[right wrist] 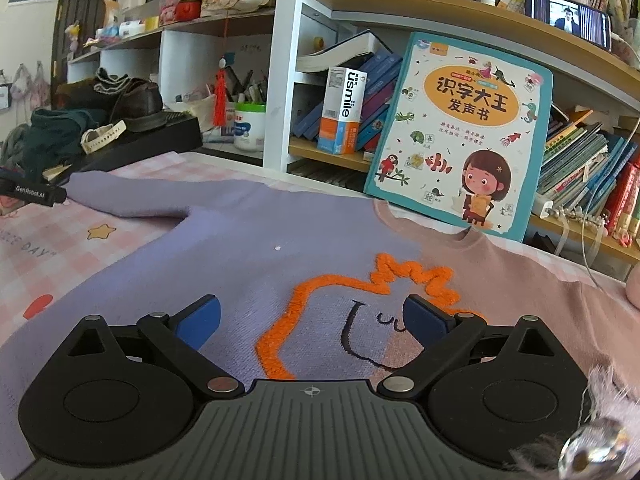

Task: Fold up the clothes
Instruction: 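Move the open left tool along the lavender sleeve to its cuff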

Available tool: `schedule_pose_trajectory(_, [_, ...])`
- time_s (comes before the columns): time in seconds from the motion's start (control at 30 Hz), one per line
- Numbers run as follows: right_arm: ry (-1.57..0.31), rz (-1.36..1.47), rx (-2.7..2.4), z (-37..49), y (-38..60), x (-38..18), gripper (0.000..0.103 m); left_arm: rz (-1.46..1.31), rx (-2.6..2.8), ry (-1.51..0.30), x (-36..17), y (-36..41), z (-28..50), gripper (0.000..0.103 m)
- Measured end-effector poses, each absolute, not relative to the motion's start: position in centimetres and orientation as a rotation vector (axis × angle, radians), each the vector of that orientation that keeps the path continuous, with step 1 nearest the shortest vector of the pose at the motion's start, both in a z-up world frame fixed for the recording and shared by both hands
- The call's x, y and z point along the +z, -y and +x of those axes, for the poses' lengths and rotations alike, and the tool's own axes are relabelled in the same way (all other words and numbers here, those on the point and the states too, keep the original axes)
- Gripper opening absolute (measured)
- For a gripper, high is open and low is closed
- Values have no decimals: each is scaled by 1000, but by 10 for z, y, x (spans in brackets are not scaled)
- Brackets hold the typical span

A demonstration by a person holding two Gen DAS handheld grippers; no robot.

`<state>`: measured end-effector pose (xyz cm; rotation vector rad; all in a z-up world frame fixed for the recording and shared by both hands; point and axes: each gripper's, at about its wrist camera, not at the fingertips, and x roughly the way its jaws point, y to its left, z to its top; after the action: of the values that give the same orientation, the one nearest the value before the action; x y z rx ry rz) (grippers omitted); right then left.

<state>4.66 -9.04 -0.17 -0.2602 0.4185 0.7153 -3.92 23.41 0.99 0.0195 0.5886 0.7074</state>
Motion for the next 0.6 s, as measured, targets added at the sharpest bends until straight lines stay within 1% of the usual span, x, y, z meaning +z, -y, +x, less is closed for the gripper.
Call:
schedule_pose_trajectory(0.2, [-435,-248,720,50,92,-2,98,-26,759,-601,5,-252,-39,94])
schedule_pose_trajectory(0.37, [-439,-240,718,51,92,-2,98,-127,799,-616,1,-272,-43,95])
schedule_pose_trajectory(0.6, [-446,-239,723,52,92,-2,99,-200,816,-634,-5,-284,-46,98])
